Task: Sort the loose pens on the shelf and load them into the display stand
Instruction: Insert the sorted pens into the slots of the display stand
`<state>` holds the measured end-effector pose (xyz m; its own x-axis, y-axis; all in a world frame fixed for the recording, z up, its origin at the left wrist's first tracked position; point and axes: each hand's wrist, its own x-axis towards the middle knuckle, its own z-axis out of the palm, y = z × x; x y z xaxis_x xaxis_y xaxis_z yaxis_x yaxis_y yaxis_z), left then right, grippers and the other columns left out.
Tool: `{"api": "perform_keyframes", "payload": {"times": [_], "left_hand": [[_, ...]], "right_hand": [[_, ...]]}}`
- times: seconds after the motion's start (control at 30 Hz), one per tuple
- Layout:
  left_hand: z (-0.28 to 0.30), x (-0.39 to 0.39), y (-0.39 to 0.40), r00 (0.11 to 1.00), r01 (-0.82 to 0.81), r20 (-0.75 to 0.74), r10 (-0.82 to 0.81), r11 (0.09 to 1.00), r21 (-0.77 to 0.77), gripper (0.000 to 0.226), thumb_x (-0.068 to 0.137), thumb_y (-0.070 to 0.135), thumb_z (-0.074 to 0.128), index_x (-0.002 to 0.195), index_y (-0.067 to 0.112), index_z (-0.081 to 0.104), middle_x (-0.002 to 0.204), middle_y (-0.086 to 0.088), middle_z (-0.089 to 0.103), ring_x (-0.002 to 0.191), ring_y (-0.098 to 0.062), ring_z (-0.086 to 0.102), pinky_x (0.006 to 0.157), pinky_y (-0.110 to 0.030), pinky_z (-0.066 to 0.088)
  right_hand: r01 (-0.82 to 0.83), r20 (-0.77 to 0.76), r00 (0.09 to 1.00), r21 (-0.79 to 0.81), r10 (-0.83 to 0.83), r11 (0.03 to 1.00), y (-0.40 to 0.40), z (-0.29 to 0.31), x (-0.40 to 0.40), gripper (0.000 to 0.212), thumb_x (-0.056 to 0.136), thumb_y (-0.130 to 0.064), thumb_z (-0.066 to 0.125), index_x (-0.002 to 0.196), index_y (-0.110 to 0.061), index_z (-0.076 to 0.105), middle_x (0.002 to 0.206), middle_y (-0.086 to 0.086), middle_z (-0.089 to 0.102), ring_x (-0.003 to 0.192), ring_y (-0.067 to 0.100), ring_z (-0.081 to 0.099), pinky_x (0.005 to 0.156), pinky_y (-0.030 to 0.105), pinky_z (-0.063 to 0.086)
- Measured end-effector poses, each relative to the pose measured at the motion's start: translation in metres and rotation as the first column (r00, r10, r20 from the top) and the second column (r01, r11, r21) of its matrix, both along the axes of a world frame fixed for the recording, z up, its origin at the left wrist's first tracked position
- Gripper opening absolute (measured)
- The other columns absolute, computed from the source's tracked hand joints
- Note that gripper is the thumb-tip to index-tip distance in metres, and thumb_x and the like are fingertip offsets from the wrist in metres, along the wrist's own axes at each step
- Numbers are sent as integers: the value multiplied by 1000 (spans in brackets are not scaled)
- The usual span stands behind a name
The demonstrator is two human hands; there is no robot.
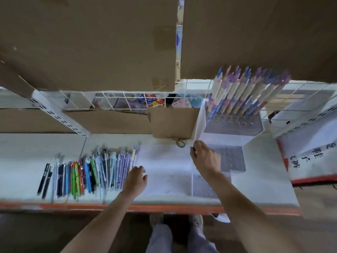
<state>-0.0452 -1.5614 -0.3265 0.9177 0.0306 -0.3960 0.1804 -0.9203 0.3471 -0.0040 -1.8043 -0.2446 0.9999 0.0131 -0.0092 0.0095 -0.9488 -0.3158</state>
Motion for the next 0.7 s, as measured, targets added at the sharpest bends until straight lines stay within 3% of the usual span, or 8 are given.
{"api": "perform_keyframes", "payload": {"times": [0.07,0.13,0.3,0.5,0.7], "left_hand": [[-10,1,10,997,-68,-32,69,997,25,28,93,19,54,115,2,57,114,-16,58,107,-29,57,85,-36,46],[-18,6,20,991,-117,-54,121,990,74,30,93,19,55,116,0,56,114,-19,56,106,-33,56,84,-39,46],[-32,23,32,958,-250,-74,278,932,264,42,91,24,57,122,-2,45,128,-26,40,119,-39,41,91,-45,42],[-41,28,26,911,-360,-102,400,891,276,59,86,23,64,130,-4,35,131,-27,35,124,-39,34,97,-44,40],[-49,27,17,912,-342,-147,382,908,241,47,89,22,60,121,-7,42,124,-25,49,116,-38,48,92,-44,43]], "right_hand": [[5,75,997,-51,-1,999,1,-9,-1,18,82,-14,69,75,-7,54,71,9,60,45,32,57,42,24,28],[20,168,986,-56,-10,998,0,-17,0,23,77,-13,72,68,-8,51,61,6,56,36,29,51,39,19,23],[9,304,953,-21,-3,1000,-1,-27,1,26,87,-26,42,66,-11,46,58,3,50,32,26,44,34,19,25],[24,360,933,-23,-15,999,-2,-34,1,26,87,-26,43,66,-12,47,59,1,50,33,25,42,35,19,24],[60,417,908,-39,-38,997,-1,-38,2,27,87,-22,45,63,-11,49,57,-1,47,35,21,27,40,17,17]]}}
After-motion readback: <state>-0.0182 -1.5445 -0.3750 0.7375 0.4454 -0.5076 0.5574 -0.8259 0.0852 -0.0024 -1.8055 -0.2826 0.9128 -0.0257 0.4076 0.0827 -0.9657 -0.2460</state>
